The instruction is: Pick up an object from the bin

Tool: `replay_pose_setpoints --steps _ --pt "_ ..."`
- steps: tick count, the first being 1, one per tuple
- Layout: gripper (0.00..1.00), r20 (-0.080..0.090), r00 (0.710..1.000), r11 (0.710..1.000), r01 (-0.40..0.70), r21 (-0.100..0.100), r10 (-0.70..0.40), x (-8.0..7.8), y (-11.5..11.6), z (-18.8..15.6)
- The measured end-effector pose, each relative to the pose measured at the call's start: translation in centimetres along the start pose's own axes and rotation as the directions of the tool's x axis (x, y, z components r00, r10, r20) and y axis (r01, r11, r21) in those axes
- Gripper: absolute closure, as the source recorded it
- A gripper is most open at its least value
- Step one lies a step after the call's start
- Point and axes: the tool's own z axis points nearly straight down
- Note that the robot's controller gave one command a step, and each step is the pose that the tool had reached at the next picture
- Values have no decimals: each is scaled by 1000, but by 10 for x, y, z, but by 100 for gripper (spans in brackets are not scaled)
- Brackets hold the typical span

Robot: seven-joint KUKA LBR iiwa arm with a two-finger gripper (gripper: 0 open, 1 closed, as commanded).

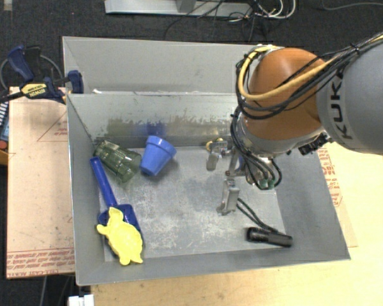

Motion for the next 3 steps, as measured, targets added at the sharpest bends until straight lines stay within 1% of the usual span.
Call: replay_pose_setpoints --steps 1,2,3 --pt "0 8 1000 1000 -3 -1 3 -1 0 -5" --pt "0 7 992 992 128 -1 -128 1 112 87" --pt "0 13 983 983 183 -1 -183 -45 152 62"
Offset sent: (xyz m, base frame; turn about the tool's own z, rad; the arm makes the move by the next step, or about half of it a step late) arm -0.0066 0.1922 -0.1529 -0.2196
